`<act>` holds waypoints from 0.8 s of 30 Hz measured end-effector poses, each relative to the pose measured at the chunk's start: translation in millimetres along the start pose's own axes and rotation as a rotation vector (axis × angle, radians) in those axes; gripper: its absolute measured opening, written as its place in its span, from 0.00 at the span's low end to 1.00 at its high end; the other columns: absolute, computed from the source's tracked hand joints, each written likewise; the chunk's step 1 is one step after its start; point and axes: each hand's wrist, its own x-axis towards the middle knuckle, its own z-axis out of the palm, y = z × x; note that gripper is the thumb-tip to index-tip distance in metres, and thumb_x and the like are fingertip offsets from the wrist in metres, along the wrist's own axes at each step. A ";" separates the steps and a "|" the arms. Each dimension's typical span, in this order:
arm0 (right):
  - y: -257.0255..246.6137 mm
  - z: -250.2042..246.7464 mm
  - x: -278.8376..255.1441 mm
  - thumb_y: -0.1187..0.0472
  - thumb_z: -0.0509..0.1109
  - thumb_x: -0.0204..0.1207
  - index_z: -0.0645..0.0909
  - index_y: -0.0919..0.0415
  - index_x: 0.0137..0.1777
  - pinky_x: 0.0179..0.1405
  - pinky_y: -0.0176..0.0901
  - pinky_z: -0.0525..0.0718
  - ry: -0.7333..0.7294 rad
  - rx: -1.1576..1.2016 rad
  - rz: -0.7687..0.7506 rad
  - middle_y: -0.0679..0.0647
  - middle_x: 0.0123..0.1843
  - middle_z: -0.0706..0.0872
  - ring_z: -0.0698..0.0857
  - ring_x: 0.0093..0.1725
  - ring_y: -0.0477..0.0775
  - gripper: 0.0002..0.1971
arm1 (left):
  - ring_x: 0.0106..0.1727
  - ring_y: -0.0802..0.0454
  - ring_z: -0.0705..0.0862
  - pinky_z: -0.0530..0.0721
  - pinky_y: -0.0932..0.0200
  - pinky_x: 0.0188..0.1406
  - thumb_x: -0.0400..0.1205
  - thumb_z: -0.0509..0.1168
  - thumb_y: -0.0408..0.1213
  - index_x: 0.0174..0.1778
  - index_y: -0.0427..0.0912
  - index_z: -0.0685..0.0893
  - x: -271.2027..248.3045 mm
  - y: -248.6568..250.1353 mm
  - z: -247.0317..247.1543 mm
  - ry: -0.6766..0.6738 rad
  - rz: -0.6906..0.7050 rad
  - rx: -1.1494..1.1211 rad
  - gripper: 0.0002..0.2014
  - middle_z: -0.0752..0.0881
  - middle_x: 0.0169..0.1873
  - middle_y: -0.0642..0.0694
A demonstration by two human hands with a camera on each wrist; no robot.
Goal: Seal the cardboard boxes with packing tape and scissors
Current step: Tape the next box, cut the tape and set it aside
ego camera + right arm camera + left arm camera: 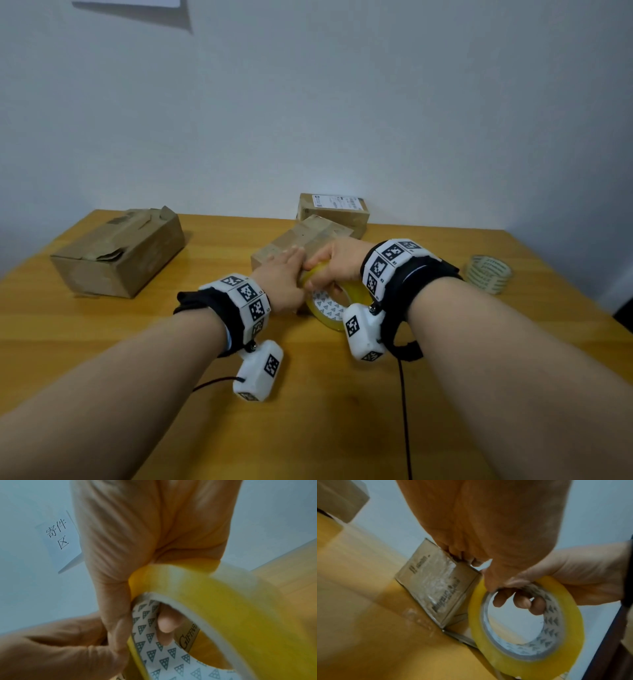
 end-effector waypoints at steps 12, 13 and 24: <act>-0.1 0.6 7.8 0.27 0.78 0.45 0.85 0.58 0.58 0.62 0.66 0.86 -0.034 0.074 0.134 0.58 0.53 0.92 0.91 0.55 0.63 0.45 | 0.85 0.49 0.42 0.41 0.52 0.82 0.87 0.54 0.33 0.85 0.46 0.45 24.9 -22.8 -8.5 -0.098 0.097 0.104 0.33 0.44 0.85 0.48; -0.1 2.0 8.6 0.27 0.79 0.42 0.86 0.58 0.57 0.62 0.65 0.86 -0.042 0.115 0.134 0.58 0.51 0.93 0.91 0.54 0.63 0.46 | 0.85 0.48 0.43 0.42 0.51 0.82 0.86 0.54 0.32 0.85 0.47 0.46 27.6 -23.4 -8.9 -0.105 0.094 0.099 0.33 0.44 0.85 0.49; 29.3 4.0 -5.3 0.62 0.61 0.86 0.83 0.65 0.67 0.66 0.56 0.83 0.064 -0.223 0.336 0.59 0.64 0.87 0.85 0.61 0.61 0.15 | 0.85 0.52 0.44 0.56 0.51 0.82 0.79 0.56 0.16 0.82 0.62 0.56 24.5 -20.3 -11.5 -0.024 0.102 0.024 0.43 0.50 0.84 0.55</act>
